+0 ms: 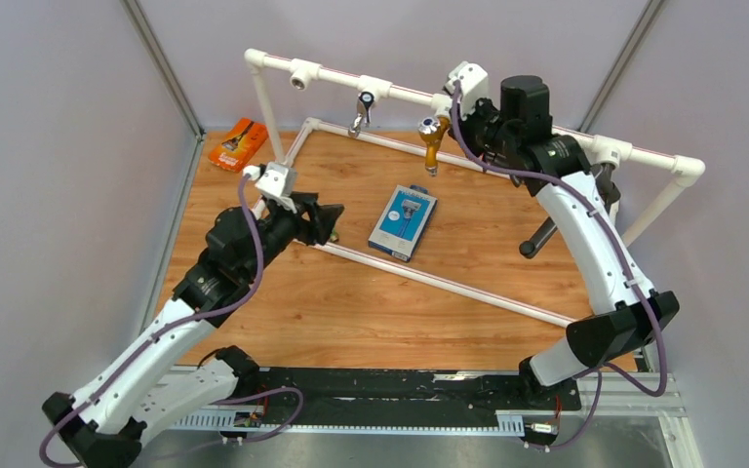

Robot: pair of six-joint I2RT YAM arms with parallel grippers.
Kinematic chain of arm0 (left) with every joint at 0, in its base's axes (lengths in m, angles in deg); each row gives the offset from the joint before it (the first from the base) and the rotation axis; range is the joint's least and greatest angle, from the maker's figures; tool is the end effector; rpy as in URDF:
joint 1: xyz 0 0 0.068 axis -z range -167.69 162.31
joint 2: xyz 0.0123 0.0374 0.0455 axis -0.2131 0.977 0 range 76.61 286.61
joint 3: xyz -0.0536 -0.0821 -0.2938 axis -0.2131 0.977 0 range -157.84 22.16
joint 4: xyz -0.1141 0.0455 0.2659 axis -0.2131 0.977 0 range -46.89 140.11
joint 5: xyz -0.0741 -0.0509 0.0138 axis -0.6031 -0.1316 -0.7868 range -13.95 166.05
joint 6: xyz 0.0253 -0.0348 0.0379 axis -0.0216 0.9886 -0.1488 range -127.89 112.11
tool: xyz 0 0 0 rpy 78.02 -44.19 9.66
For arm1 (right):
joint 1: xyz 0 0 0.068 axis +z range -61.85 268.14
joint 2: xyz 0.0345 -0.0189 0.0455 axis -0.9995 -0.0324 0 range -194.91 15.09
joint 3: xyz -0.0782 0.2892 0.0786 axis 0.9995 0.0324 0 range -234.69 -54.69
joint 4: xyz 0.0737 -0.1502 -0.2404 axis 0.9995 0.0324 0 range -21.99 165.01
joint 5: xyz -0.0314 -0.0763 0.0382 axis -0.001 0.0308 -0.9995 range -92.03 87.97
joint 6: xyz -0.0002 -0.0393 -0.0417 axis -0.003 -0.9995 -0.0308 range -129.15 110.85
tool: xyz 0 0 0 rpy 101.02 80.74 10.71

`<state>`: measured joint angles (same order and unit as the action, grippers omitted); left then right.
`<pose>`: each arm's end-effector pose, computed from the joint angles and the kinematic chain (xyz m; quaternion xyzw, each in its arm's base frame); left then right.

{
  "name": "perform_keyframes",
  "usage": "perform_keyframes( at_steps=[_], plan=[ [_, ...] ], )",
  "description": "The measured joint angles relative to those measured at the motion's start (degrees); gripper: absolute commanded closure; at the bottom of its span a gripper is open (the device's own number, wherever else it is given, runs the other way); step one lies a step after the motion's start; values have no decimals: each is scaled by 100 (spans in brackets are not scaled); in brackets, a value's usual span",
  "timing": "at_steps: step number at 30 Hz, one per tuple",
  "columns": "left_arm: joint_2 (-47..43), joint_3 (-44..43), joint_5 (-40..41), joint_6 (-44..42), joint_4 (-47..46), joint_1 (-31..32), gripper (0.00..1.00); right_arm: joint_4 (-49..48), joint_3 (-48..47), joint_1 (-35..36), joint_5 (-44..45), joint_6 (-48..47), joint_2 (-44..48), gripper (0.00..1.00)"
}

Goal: Install the water faucets

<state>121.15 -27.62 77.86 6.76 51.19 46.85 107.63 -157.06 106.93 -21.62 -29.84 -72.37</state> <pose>0.1579 -0.1072 0.4048 0.1144 0.7153 -0.2765 0.6315 0.3384 0.1295 0.4979 -0.3666 0.7500 0.1345 0.5339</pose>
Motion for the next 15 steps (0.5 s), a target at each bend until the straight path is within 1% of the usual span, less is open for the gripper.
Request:
perform_keyframes(
  at_steps=[4,8,10,12,15],
  plan=[
    [684,-295,175,151,-612,610,32,22,35,664,1462,-575,74,100],
    [1333,-595,476,216,-1010,938,32,44,35,1362,2594,-1099,127,100],
    [1561,-654,640,234,-1207,1040,32,26,33,1550,2859,-1224,199,100],
    [1735,-667,782,302,-1414,1095,32,11,31,1644,2940,-1248,304,100],
    [1987,-807,905,380,-1644,1150,32,-98,-74,1685,2872,-1176,413,93]
  ],
)
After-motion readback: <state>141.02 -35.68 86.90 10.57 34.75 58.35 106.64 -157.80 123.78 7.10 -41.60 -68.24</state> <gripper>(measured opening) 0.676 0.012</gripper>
